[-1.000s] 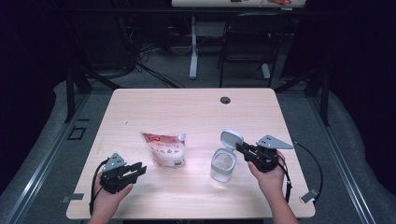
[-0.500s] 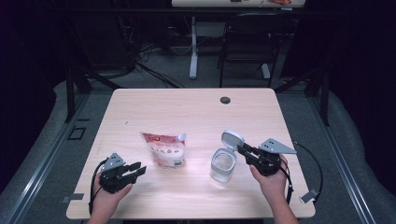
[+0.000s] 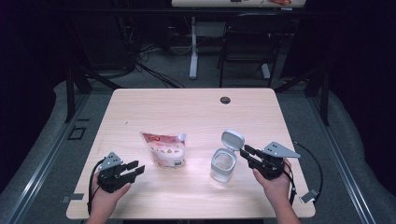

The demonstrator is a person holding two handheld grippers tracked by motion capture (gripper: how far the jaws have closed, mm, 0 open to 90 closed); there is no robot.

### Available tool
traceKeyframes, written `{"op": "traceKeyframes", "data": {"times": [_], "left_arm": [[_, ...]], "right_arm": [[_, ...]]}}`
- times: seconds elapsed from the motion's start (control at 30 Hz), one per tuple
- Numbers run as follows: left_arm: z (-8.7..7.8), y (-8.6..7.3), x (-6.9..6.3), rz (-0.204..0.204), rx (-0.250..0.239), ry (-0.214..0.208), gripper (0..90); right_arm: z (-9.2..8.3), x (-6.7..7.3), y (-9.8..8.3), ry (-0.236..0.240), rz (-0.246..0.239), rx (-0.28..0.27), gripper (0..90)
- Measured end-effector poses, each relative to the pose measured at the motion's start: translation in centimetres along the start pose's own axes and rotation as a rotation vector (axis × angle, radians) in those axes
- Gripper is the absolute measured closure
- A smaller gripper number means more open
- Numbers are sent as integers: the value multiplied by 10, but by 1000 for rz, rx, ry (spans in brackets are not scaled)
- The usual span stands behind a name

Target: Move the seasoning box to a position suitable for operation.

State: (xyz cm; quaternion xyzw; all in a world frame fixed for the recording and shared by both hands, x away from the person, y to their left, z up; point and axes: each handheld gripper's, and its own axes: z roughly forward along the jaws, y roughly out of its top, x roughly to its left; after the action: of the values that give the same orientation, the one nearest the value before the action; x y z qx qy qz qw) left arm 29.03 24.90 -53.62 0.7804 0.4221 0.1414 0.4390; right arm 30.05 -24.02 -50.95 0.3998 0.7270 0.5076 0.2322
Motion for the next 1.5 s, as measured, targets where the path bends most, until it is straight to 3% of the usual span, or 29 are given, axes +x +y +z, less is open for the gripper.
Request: {"op": "traceKeyframes", "data": {"times": [0.37, 0.57, 0.7, 0.9, 1.03, 1.13, 1.37, 1.4, 1.5], "left_arm": [[2, 4, 1, 2, -13, 6, 585], [4, 7, 2, 4, -16, 0, 572], [3, 10, 2, -7, -42, 2, 570], [0, 22, 6, -30, -68, -23, 570], [0, 30, 7, -52, -88, -37, 587], [2, 33, 7, -40, -84, -34, 597], [3, 45, 6, -8, -86, -29, 590], [2, 49, 6, -13, -96, -20, 574], [0, 54, 6, -9, -105, -24, 567]], "right_arm": [[-10, 0, -2, -9, -1, -23, 683], [-18, 2, 2, -18, 10, -56, 619], [-19, 3, 6, -29, -8, -59, 550], [-19, 10, 17, 7, -35, -55, 497], [-12, 20, 25, 38, -65, -51, 515], [-7, 26, 30, 41, -96, -34, 549], [15, 46, 45, 116, -138, 2, 584], [22, 51, 49, 142, -145, 9, 585], [32, 59, 54, 163, -167, 25, 579]]}}
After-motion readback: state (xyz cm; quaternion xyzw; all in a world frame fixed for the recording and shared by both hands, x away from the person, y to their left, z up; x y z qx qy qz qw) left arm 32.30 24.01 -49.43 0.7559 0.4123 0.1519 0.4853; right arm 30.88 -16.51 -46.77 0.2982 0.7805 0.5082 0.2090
